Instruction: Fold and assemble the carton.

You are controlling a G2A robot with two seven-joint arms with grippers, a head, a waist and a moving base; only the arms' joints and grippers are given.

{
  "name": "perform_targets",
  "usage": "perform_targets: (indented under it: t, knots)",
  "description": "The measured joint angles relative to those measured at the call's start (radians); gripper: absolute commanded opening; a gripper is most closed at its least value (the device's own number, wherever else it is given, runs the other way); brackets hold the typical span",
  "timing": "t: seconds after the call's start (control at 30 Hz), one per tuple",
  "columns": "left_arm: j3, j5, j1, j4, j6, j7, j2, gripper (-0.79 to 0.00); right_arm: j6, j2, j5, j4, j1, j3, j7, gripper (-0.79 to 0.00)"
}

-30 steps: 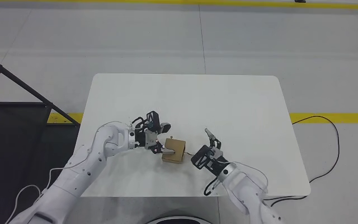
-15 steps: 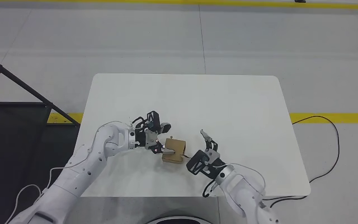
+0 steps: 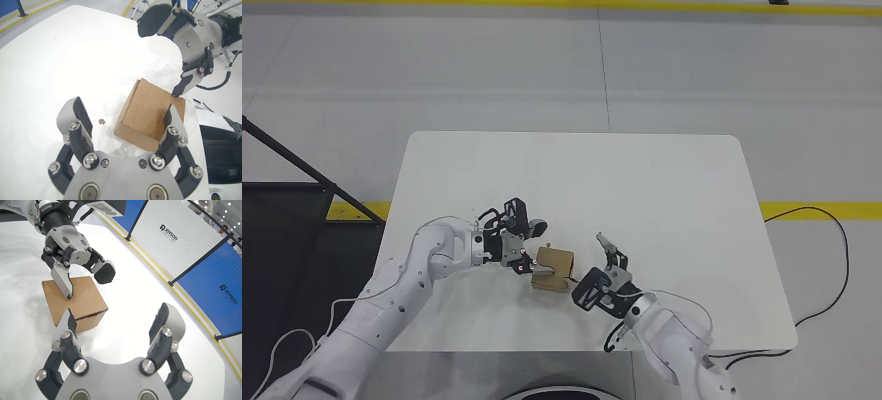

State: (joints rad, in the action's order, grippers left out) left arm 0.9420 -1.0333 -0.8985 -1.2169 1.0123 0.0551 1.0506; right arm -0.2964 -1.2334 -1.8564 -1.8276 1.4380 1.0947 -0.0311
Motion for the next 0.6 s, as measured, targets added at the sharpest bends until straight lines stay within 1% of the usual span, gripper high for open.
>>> perform_targets:
  t: [0.5, 0.6]
  knots:
    - [-0.002, -0.003, 0.002, 0.001, 0.000, -0.005, 0.000, 0.000, -0.033, 0.001, 0.015, -0.001, -0.008, 0.003, -0.046, 0.000]
    - [0.003, -0.007, -0.001, -0.006, 0.000, -0.014, -0.001, 0.000, -0.014, 0.001, 0.016, -0.010, -0.002, 0.006, -0.027, 0.000]
